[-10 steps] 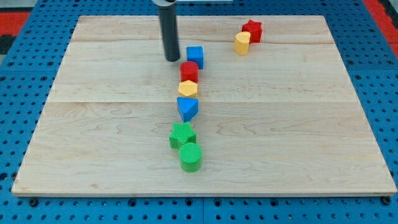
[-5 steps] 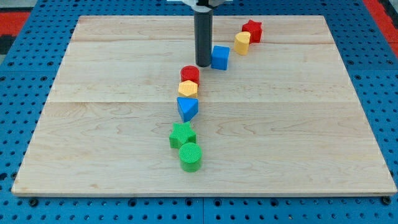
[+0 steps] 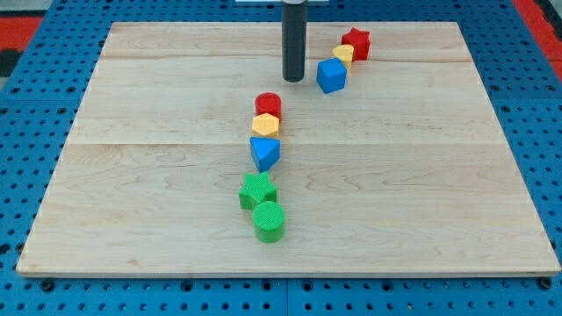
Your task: Place the red star yellow heart and the blue cube in a vertical line
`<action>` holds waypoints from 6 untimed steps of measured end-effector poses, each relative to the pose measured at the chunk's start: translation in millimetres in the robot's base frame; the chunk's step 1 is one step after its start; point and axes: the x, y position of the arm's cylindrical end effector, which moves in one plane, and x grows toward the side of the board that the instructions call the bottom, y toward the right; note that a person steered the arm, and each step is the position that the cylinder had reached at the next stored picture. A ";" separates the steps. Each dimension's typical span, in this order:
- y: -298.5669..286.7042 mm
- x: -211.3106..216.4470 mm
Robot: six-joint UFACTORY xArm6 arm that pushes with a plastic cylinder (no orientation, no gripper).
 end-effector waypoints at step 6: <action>-6.9 -10.9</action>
